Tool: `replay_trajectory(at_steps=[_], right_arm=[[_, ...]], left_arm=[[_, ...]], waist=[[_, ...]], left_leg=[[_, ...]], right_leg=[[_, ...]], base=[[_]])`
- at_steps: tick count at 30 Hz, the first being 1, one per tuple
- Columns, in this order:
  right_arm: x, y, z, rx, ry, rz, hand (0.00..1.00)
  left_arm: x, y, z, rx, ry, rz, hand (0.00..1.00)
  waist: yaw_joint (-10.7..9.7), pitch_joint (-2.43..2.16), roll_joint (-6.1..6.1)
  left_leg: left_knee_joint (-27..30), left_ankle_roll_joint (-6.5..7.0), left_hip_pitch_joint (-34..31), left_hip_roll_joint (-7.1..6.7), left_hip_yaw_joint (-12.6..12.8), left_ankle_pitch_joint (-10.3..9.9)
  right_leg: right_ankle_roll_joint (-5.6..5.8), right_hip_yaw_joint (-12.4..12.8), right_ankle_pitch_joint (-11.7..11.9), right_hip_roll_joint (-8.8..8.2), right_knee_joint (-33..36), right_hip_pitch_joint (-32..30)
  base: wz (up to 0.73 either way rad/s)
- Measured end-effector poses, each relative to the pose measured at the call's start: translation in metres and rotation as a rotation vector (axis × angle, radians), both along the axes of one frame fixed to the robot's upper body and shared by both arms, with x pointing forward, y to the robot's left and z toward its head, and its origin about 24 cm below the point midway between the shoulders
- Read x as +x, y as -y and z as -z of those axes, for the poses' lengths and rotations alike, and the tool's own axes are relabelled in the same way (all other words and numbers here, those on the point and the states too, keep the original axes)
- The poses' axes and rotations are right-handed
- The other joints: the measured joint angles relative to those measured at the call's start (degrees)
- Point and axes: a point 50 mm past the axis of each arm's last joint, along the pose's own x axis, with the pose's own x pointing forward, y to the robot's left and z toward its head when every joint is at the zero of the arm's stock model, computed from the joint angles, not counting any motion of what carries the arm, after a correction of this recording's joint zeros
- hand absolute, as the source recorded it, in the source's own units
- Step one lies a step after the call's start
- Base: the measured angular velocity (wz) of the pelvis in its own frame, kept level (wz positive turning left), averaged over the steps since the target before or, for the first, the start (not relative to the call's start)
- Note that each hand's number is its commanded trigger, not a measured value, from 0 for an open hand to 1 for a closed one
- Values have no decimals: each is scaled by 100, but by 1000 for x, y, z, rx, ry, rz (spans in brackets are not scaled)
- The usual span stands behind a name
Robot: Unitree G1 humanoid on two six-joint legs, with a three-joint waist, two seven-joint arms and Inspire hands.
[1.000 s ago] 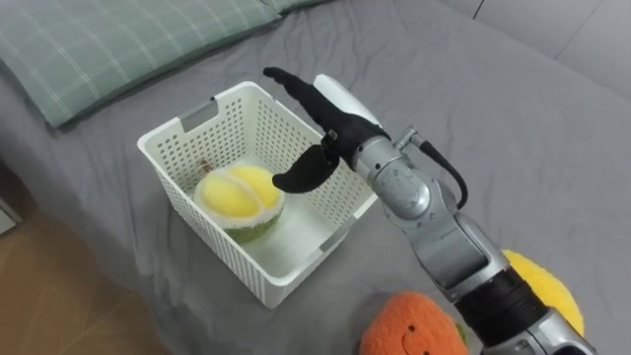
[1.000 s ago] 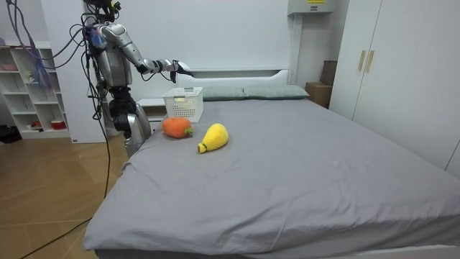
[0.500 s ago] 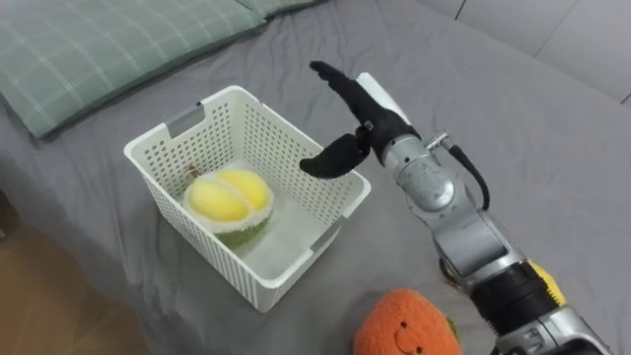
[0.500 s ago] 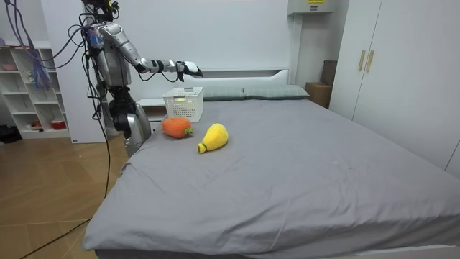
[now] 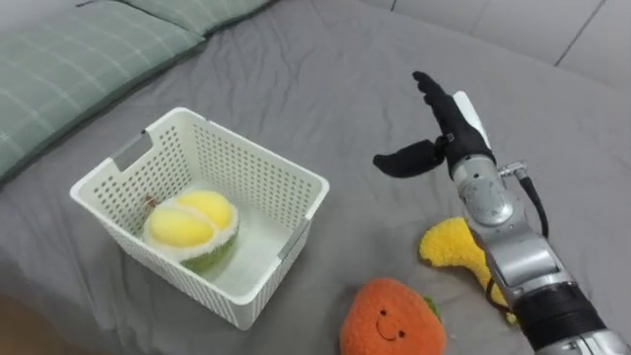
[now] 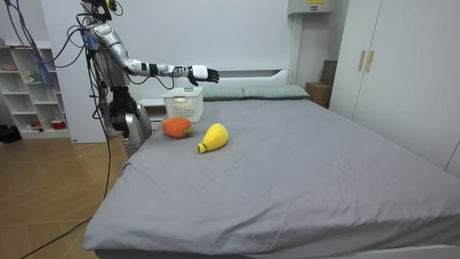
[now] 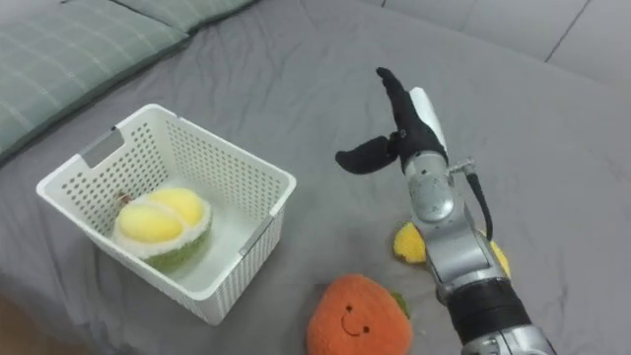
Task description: Collect toys from the bed
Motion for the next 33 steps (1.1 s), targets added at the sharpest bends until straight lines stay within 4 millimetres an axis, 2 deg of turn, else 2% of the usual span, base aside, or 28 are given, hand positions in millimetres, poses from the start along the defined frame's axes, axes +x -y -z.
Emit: replay_trajectory(at_steps=[6,8,10,13,15,18,22,24,27,31,33], right_arm=[[-4,13,2,-24,-4,34,0],[-4,17,1,-36,-2,44,0],[-5,21,6,-38,-18,65,0],[-8,27,20,-49,-72,87,0],[-14,38,39,-59,-159,128,0],[-23,53,57,-78,-250,180,0],[-18,74,58,-125,-309,248,0],[-9,83,48,-156,-301,279,0],[3,87,36,-167,-267,301,0],[8,90,31,-172,-275,319,0],[6,90,34,-196,-291,307,0]], left_arm=[[13,3,-1,-5,34,22,0],[21,2,-2,-3,54,28,0],[30,1,-3,-1,79,31,0],[46,4,-5,-28,130,27,0],[58,10,-5,-63,164,8,0],[59,13,-4,-83,172,-6,0],[64,14,-3,-96,178,-18,0],[71,18,-3,-101,190,-7,0],[75,19,-2,-112,201,-15,0],[80,16,-4,-102,210,17,0],[81,16,-4,-96,207,33,0]], waist=[[-329,-14,-15],[-376,-23,-27],[-380,-52,-58],[-405,-55,-68],[-428,-54,-78],[-395,-50,-72],[-411,-13,-43],[-413,47,-14],[-379,91,-17],[-261,149,-4],[-208,214,27]], left_leg=[[-35,0,57,10,110,2],[-60,0,57,10,122,2],[-79,-1,57,11,182,3],[-98,0,28,10,251,3],[-96,14,-93,12,250,11],[-87,27,-340,18,310,26],[-38,37,-712,33,328,63],[-40,39,-900,32,330,92],[-41,27,-1082,45,351,113],[-31,15,-1299,80,383,120],[-32,14,-1317,86,383,120]], right_leg=[[-5,46,4,-1,-4,-41],[-5,88,5,1,-5,-58],[-5,147,4,8,2,-96],[-11,185,9,7,17,-172],[-11,172,9,-7,68,-312],[-20,217,21,-12,110,-603],[-29,228,64,-15,125,-981],[-30,228,67,-23,169,-1193],[-33,251,69,-8,178,-1401],[-59,277,85,20,174,-1627],[-59,273,85,27,173,-1647]], base=[[-9],[-7],[-15],[-11],[0],[-10],[-5],[0],[-1],[-6],[0]])
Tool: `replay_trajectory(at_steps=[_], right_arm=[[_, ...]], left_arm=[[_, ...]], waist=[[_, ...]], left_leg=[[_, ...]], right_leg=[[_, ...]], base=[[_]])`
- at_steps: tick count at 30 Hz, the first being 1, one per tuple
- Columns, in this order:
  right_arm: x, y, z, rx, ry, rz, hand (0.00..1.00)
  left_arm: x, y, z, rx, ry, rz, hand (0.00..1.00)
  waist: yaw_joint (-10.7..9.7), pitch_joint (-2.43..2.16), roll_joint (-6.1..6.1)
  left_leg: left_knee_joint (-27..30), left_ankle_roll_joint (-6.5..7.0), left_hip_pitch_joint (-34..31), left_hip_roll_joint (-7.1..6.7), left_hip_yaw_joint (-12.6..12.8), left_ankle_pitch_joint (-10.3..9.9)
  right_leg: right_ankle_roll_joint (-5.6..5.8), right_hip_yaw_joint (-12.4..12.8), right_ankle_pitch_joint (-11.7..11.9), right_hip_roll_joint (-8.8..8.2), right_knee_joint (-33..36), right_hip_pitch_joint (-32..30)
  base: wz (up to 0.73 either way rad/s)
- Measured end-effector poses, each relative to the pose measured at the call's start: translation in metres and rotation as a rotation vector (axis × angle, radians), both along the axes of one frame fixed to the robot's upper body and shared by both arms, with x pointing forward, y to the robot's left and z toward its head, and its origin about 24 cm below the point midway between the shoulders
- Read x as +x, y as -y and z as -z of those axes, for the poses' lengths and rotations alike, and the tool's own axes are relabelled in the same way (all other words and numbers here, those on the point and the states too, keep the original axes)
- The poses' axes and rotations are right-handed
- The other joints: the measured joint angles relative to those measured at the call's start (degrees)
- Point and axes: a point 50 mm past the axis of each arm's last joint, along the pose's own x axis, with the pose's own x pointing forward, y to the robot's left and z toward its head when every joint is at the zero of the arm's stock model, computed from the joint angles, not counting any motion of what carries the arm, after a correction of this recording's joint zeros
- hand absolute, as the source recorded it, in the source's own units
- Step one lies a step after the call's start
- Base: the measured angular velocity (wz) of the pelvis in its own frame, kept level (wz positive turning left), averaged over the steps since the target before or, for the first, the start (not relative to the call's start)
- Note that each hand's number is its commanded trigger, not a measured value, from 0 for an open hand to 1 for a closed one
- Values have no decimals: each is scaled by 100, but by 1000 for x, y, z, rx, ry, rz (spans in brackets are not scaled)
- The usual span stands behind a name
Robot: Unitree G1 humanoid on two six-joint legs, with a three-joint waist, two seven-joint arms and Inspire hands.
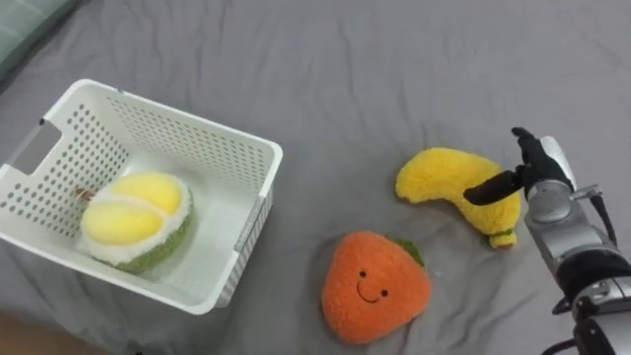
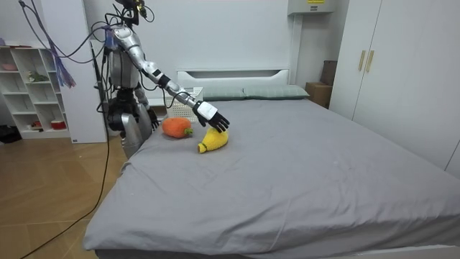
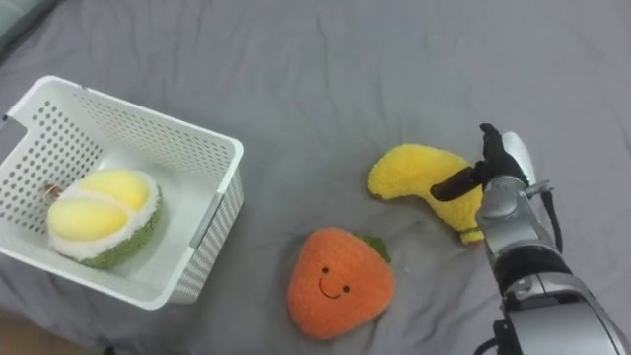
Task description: Collect toys from the bed
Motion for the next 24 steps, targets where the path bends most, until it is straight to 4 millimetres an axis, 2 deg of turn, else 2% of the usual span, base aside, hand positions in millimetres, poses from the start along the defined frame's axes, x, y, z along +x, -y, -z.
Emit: replay_trajectory(at_steps=[1,8,15,16,17,18,24], right_arm=[[-1,0,3,-13,-16,-11,0],[-2,-2,5,-43,-37,-38,0],[-2,-1,4,-76,-42,-62,0],[-2,-1,4,-77,-42,-61,23],[-2,0,4,-78,-42,-61,67],[-2,0,4,-78,-42,-61,100],[-5,2,6,-89,-48,-52,100]], left_arm=[[0,1,0,1,0,12,0],[4,1,0,-4,14,29,0],[7,2,-1,-37,49,-12,0],[7,3,-1,-41,52,-19,0],[7,3,-1,-43,54,-23,0],[8,3,-1,-45,55,-28,0],[10,4,-1,-49,58,-14,0]], waist=[[25,13,20],[49,14,20],[45,14,13],[41,14,13],[41,13,11],[41,12,9],[46,6,-1]], left_leg=[[0,-1,-46,0,-4,0],[-3,-23,-284,7,-63,14],[-16,-23,-293,-3,-249,14],[-16,-23,-304,-7,-302,14],[-16,-23,-309,-7,-314,14],[-16,-23,-317,-7,-316,14],[-13,-25,-309,-8,-325,16]], right_leg=[[0,-23,0,1,-2,-43],[0,-117,0,5,1,-266],[0,-232,0,1,4,-265],[0,-280,0,-1,4,-267],[0,-279,0,-1,4,-269],[0,-281,0,-1,4,-274],[0,-274,0,-1,6,-269]], base=[[0],[3],[1],[4],[5],[4],[1]])
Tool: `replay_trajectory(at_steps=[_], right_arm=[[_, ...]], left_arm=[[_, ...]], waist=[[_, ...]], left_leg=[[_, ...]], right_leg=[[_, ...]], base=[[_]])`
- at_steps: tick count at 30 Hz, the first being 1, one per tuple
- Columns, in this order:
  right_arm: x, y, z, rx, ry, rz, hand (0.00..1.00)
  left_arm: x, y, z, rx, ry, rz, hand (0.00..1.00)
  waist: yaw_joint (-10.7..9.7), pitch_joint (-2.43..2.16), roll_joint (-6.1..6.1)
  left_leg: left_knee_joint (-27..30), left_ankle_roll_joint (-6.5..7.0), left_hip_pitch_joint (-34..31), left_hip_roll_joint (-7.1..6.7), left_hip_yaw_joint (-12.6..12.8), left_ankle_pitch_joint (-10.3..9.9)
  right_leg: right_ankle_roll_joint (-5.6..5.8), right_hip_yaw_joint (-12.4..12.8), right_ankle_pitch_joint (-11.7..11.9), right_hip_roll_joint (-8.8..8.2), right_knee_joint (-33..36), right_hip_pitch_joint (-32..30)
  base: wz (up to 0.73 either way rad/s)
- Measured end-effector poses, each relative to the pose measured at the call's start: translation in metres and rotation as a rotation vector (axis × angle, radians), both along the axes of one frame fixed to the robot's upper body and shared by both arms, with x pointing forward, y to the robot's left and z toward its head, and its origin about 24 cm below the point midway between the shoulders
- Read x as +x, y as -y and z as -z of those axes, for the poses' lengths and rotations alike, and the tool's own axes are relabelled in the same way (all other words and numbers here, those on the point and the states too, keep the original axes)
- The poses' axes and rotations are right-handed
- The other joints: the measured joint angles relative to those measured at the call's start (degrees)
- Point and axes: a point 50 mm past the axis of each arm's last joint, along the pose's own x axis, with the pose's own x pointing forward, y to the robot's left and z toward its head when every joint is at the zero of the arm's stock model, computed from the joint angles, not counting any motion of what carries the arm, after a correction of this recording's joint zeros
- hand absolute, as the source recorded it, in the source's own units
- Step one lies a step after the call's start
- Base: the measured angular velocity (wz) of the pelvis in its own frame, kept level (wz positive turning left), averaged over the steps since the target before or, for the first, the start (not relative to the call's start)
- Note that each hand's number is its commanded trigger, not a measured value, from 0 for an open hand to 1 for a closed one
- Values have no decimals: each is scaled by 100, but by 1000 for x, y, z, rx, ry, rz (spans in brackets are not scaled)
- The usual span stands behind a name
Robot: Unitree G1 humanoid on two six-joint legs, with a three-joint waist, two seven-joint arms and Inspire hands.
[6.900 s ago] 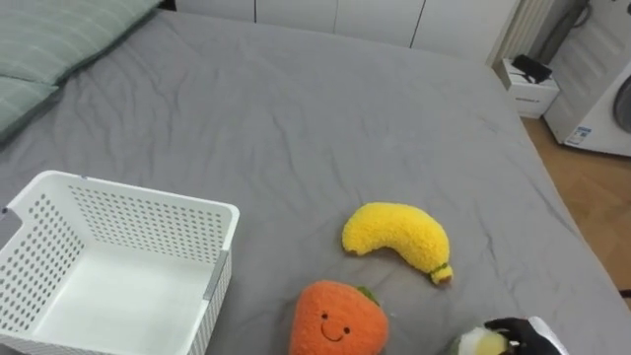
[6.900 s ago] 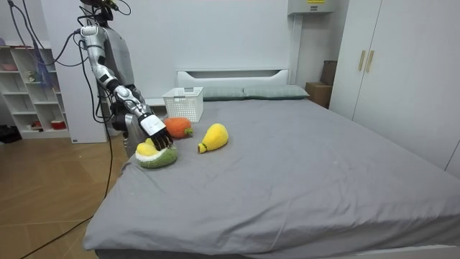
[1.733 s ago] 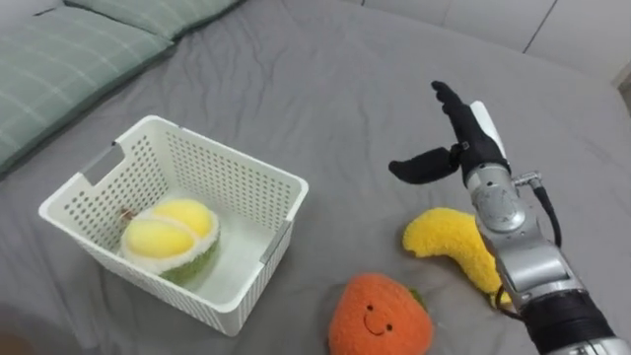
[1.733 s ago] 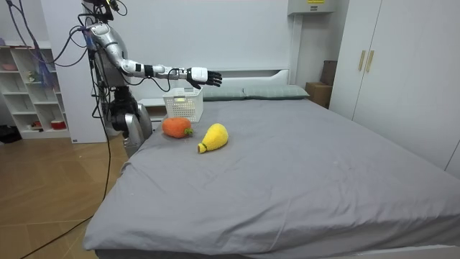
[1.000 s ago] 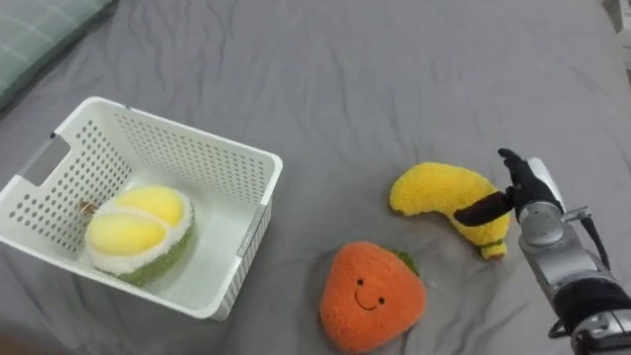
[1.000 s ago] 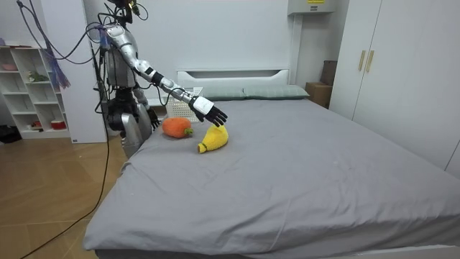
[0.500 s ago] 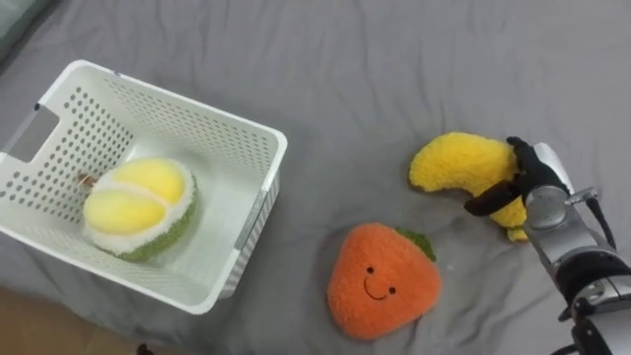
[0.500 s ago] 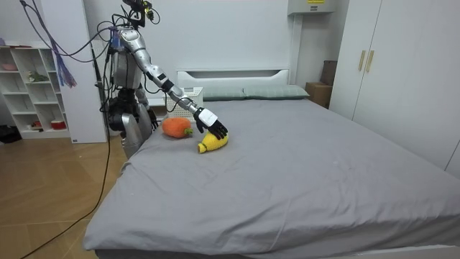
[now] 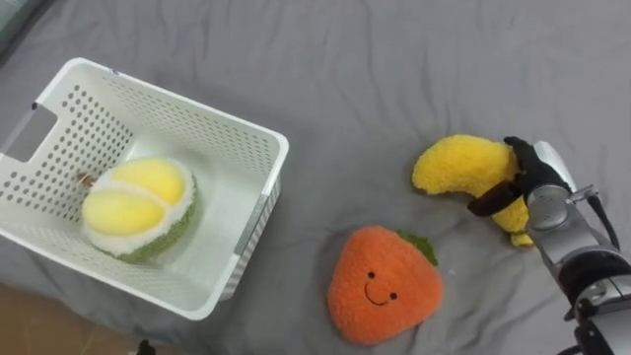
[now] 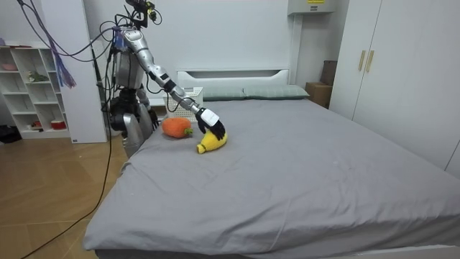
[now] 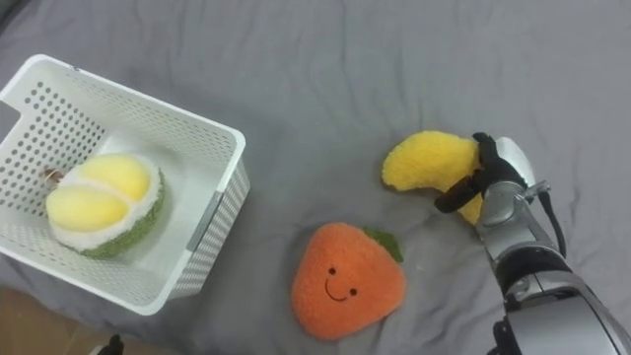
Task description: Collect toys from the bed
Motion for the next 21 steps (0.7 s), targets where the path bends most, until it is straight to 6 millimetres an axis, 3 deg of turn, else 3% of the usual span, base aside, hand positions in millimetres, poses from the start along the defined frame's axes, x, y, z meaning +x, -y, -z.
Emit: replay_trajectory(at_steps=[13,16,21], right_arm=[[-15,9,16,-94,-124,-33,100],[-17,10,17,-105,-130,-35,100],[-27,21,22,-125,-139,-3,100]], left_arm=[[1,-5,-1,-43,-9,19,0],[-3,-6,0,-42,-26,16,0],[-13,-7,3,-43,-47,9,0]], waist=[[168,-4,48],[160,-31,107],[150,-108,311]], left_leg=[[53,-14,-43,-11,-5,8],[69,-14,-51,-27,-74,9],[101,1,-53,-87,-308,33]], right_leg=[[-3,-173,2,-31,-8,6],[-3,-269,2,-46,-6,32],[-3,-565,2,-96,-8,153]], base=[[0],[11],[22]])
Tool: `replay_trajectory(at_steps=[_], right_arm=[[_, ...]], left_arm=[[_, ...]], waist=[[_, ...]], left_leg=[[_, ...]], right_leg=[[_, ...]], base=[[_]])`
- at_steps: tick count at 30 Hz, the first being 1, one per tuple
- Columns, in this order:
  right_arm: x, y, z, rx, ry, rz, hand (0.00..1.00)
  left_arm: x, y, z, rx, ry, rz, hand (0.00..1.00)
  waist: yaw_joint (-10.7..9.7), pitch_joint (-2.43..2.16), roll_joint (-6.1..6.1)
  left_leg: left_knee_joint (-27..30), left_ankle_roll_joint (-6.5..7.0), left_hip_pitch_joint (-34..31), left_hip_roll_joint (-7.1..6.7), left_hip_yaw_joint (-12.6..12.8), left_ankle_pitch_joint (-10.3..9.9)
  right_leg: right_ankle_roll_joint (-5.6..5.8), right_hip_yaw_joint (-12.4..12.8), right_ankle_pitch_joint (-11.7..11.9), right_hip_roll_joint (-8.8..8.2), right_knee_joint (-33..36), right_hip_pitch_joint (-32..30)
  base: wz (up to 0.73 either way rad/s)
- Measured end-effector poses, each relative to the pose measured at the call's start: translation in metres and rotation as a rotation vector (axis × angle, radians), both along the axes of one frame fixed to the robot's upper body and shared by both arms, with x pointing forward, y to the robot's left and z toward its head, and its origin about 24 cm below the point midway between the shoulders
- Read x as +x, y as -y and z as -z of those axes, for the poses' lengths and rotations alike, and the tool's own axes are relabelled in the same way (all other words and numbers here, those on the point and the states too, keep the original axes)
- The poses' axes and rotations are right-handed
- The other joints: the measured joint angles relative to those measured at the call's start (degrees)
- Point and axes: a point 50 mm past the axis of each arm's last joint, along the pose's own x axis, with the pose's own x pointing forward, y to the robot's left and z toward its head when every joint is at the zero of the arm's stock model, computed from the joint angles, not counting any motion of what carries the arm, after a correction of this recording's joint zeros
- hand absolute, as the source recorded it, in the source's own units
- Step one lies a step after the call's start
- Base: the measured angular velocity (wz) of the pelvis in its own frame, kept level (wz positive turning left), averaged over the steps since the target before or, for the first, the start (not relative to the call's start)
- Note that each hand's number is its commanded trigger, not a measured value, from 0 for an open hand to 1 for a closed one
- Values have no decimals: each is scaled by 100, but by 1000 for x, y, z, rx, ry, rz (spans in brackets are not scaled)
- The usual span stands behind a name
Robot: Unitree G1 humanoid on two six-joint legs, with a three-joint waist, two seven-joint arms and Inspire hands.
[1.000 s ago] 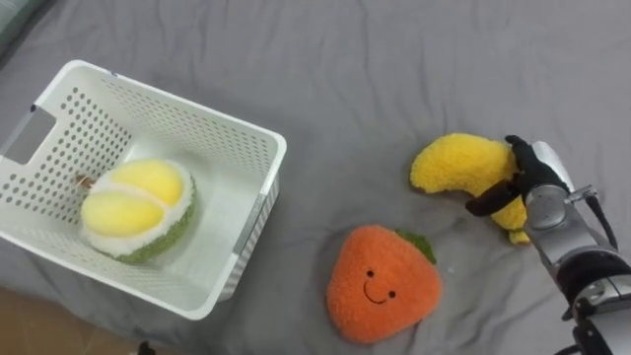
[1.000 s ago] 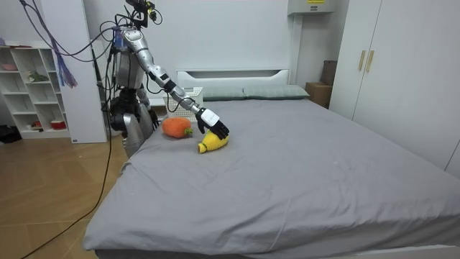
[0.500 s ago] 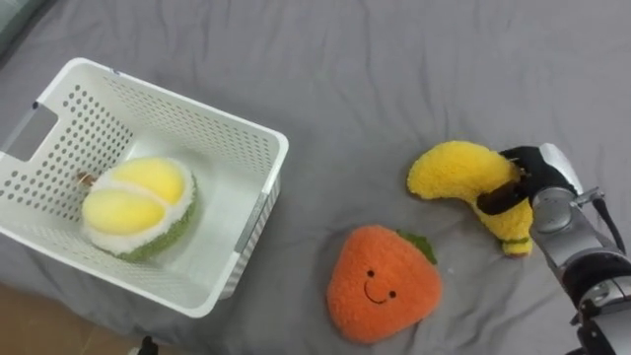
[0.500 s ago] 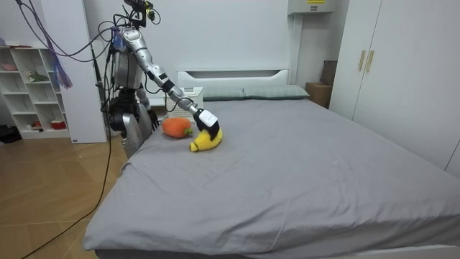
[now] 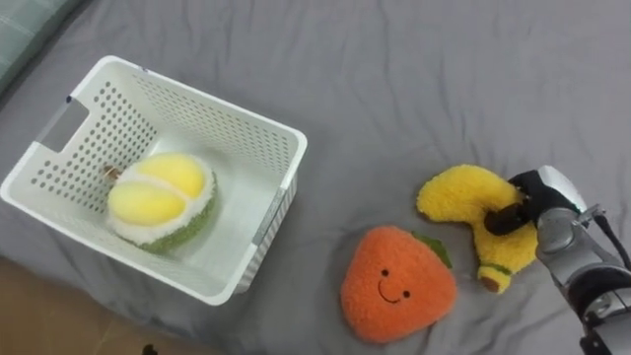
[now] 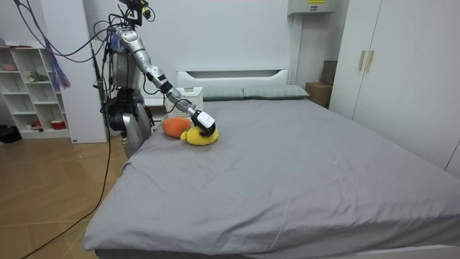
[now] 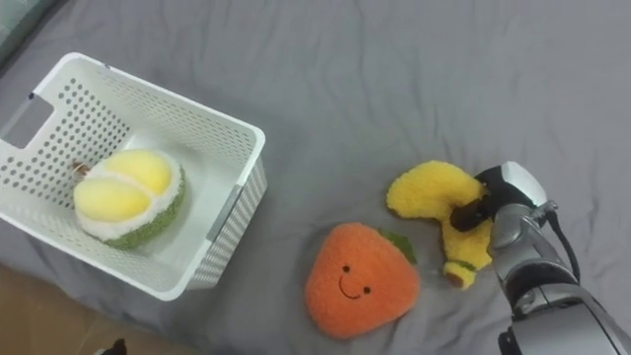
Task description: Collect toys from the bed
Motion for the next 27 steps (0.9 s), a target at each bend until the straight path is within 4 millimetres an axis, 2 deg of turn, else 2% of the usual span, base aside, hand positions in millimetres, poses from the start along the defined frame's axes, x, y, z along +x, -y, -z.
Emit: replay_trajectory(at_steps=[4,9,13,16,20,24,27], right_arm=[[-9,5,6,4,11,32,100],[-14,10,8,47,45,97,100],[-12,7,5,71,81,93,100],[0,-4,-7,88,163,34,100],[19,-33,-37,151,337,-90,100],[25,-71,-64,230,471,-247,100],[26,-90,-79,262,514,-340,100]], left_arm=[[-5,-4,0,17,-14,16,0],[-7,-3,0,18,-6,25,0],[-14,-6,-2,25,14,16,0],[-21,-11,-2,50,2,15,0],[-23,-13,-3,64,13,2,0],[-24,-15,-7,78,42,4,0],[-22,-14,-7,80,48,-13,0]], waist=[[17,-6,10],[-56,-6,14],[-106,-6,8],[-157,-8,5],[-186,-17,-39],[-217,-120,-216],[-191,-132,-239]], left_leg=[[-4,-6,-17,-13,-72,32],[-16,-5,-50,-82,-326,123],[-19,0,28,-95,-336,130],[-40,2,151,-97,-323,130],[-137,1,537,-93,-297,130],[-229,0,871,-115,-304,129],[-242,7,1052,-122,-302,120]], right_leg=[[0,-122,-1,-8,3,40],[2,-363,-2,-51,1,111],[3,-399,-2,-66,3,215],[8,-408,-6,-69,2,322],[42,-379,-32,-69,-19,654],[58,-376,-48,-53,-196,1032],[59,-364,-48,-57,-198,1226]], base=[[20],[24],[8],[0],[-4],[2],[0]])
